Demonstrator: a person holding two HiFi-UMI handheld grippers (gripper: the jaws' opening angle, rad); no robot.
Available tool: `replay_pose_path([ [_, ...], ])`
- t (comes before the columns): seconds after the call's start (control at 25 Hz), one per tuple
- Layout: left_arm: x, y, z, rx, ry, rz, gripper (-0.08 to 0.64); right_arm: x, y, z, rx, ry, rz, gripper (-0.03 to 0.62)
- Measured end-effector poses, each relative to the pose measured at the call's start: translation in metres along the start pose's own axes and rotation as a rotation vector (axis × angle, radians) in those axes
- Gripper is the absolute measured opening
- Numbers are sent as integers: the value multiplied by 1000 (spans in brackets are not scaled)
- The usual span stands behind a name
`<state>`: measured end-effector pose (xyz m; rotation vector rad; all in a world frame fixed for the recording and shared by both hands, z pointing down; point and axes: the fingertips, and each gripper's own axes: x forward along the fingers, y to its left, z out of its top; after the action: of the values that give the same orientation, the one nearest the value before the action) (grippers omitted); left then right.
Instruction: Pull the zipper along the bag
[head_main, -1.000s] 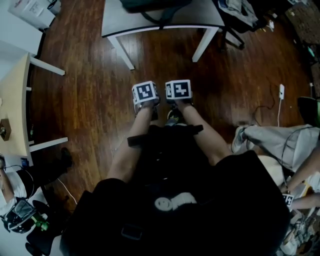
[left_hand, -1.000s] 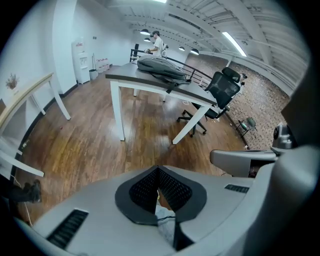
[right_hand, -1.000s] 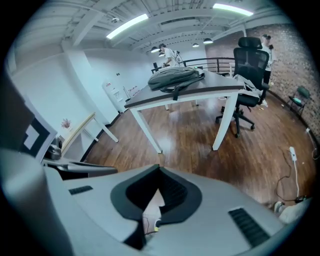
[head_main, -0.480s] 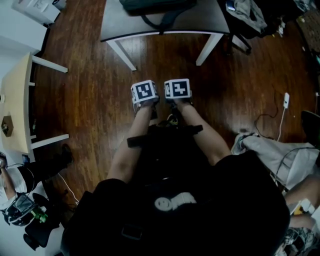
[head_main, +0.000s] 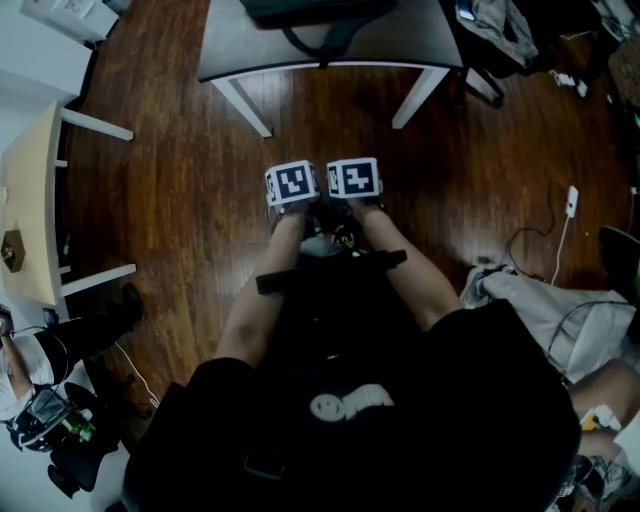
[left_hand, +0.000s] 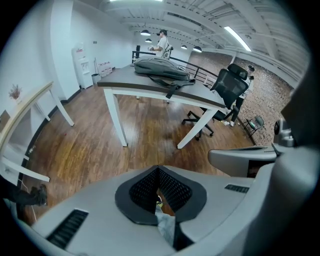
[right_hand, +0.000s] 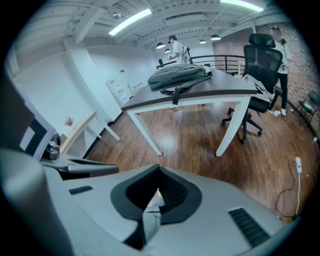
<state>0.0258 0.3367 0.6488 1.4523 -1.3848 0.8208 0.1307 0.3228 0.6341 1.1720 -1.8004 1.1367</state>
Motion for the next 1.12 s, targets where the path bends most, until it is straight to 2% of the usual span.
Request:
replay_pose_path([
  [0.16,11,1,14,12,16,-18,-2,7,-5,13,7,4,-30,17],
  [0.36,26,-4,52,34,16,-53,-2,20,-10,47,12,-15,-53,17],
  [0.48,33,4,82,46,20,-70,-2,30,-8,85,-5,-73,-83,17],
  [0.64,40,17,121,75,12,-80,-2,43,4,125,33,-88,-75,17],
  [0.76,45,23,144,79,12,-98,-2,52,10,152,28,-125,-84,17],
  [0.96,53,35,176,97,-1,-115,-2,63,19,180,19,-150,-104,17],
  [1.12,58,43,187,117,14,-132,-2,68,25,191,40,-158,-120,17],
])
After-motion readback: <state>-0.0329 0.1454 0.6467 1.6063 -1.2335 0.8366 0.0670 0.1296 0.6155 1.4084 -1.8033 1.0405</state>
